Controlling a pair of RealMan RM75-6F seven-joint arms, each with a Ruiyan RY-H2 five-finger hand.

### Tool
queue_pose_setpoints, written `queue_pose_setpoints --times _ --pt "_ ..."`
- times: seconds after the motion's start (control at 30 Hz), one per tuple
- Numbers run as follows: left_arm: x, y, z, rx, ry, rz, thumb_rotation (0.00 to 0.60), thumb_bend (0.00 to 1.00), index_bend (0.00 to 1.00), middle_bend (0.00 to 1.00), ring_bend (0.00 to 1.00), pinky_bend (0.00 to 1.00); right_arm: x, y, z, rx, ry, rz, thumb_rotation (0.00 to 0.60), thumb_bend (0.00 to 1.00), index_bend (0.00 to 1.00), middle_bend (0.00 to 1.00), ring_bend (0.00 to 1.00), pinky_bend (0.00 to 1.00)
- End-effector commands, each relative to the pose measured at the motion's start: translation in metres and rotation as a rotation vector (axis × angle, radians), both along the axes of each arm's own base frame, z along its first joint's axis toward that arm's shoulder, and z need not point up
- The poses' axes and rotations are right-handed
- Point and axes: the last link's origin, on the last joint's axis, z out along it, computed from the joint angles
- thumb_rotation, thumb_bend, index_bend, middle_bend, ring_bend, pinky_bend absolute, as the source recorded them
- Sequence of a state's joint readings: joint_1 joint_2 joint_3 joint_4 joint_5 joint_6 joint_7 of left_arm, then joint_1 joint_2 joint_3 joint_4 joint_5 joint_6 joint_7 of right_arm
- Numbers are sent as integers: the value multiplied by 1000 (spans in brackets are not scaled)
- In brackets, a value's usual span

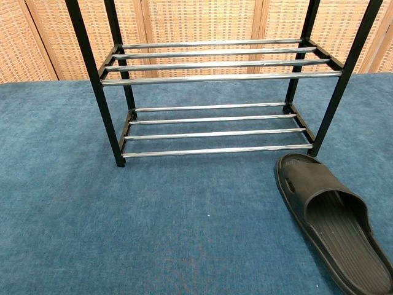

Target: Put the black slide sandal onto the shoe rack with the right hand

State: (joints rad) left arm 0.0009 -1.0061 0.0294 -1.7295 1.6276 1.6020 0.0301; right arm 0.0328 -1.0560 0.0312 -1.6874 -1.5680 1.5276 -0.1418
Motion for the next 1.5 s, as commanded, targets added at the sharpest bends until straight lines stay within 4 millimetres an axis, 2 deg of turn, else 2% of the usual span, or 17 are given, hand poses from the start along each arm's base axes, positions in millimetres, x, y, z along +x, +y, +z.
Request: queue_pose_setpoints --times 0.03,0.2,0.3,0.53,0.73,1.0,1.17,1.5 --pt "0 0 0 -1 1 -2 600 142 0 0 0 0 0 0 -1 16 1 8 600 0 0 0 0 0" --pt "0 -1 0 -1 -2 -1 600 142 0 0 0 0 2 1 -8 66 1 33 600 0 0 0 0 0" --pt "0 0 0 0 -3 -3 600 142 0 0 0 0 4 0 -18 168 21 123 600 0 0 0 0 0" --pt "0 6 -4 -8 5 6 600 142 0 0 0 0 11 -14 -55 392 90 578 600 0 0 0 0 0" --pt "-1 11 -7 -12 10 23 600 141 0 0 0 0 7 -38 -82 458 165 804 600 0 0 0 0 0" --pt "-2 18 -13 -29 28 46 600 141 0 0 0 0 7 -65 -101 505 241 975 600 0 0 0 0 0" --pt "-2 21 -17 -33 38 55 600 142 0 0 0 0 2 -72 -107 542 291 1015 600 0 0 0 0 0" --pt "0 24 -23 -50 53 61 600 141 0 0 0 0 -1 -80 -135 641 420 1069 600 0 0 0 0 0"
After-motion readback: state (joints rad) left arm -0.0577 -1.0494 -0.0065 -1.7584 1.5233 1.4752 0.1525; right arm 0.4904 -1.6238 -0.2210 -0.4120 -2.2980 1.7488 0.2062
